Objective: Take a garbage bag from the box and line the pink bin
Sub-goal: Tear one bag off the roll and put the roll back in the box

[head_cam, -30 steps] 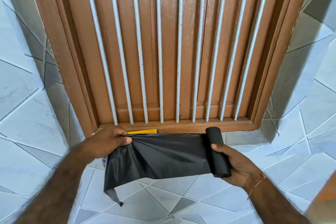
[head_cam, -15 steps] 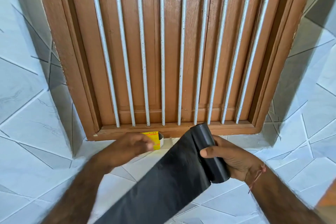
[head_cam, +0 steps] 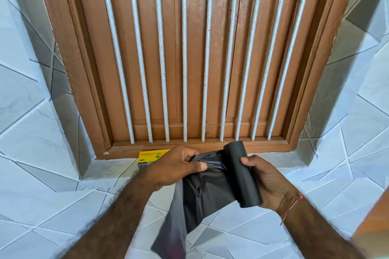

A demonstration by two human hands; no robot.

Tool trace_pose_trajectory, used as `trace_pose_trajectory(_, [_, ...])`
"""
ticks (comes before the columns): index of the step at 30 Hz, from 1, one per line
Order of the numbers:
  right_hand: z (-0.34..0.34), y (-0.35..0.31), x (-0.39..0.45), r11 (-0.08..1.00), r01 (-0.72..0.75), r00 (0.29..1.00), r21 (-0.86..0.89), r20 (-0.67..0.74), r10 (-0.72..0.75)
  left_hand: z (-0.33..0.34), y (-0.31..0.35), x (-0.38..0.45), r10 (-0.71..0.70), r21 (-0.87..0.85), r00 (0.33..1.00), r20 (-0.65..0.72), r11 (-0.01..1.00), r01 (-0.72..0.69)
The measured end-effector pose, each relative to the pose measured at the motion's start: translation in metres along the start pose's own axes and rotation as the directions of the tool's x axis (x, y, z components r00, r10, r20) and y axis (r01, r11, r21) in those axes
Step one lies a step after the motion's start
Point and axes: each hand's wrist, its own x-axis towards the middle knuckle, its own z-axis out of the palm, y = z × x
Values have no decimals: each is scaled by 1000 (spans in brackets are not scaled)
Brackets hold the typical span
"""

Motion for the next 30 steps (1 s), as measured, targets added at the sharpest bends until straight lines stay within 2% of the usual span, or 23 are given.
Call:
trace_pose_trajectory(3, [-2,8,1,999,9,1000,38,-9,-9,-5,4,-3,-22,96,999,23,995,20])
trace_pose_trajectory(11, [1,15,5,995,-46,998,-88,-47,42,-16,7,-10,-89,209,993,71,975,73])
trace_pose_trajectory(21, [11,12,13,932,183,977,-313,-46,-208,-19,-1,-13,-125,205,992,-3,971,123])
trace_pose_trajectory(25, [18,13,16,886,218,957,-410,-86,-276,-5,-5,-10,-62,177,993,-98,981,79])
trace_pose_trajectory(30, [21,16,22,865,236,935,-443,-138,-325,9,-6,-2,72,412,976,-208,911,21])
